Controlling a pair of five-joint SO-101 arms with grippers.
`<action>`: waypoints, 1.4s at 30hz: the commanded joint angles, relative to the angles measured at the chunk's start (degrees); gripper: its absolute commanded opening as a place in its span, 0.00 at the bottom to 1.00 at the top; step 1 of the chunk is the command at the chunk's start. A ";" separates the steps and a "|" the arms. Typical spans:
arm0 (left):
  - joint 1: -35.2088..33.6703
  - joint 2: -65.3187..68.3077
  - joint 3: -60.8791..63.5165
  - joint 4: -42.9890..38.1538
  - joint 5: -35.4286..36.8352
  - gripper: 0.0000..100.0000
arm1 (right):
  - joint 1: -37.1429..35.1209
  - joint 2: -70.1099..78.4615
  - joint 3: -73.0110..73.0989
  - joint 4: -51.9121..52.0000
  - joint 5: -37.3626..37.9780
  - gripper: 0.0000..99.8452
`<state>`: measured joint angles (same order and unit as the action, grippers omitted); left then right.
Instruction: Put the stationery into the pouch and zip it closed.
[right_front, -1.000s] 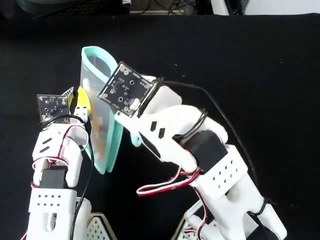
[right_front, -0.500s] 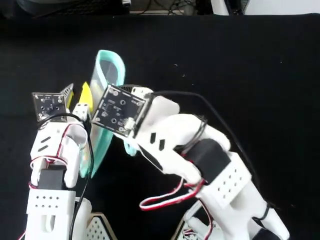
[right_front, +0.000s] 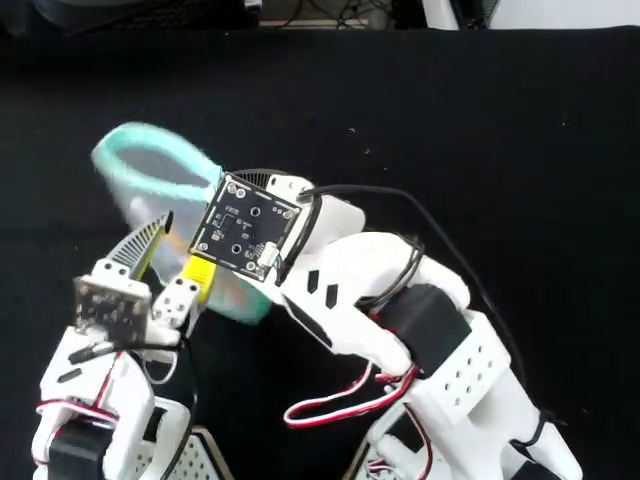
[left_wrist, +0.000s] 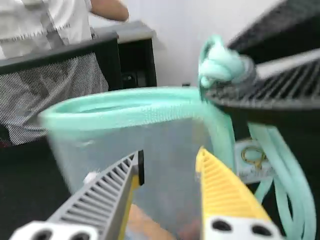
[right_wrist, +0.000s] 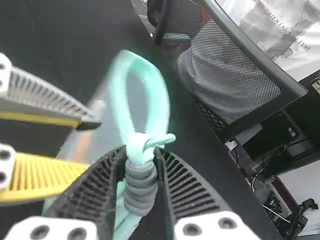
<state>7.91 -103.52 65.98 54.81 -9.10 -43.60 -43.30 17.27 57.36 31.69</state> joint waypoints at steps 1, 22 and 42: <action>1.10 -0.44 -0.48 0.26 -1.05 0.20 | -0.62 -1.63 -3.82 -0.44 0.00 0.01; 2.59 0.09 5.58 -4.92 -2.37 0.20 | -0.62 -1.98 -3.91 -0.26 0.00 0.01; 6.99 -0.44 -1.27 1.05 -1.85 0.20 | 4.31 -1.54 -5.41 -0.09 0.09 0.01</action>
<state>11.25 -103.87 69.49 54.20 -13.23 -39.91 -43.38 15.25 57.36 31.69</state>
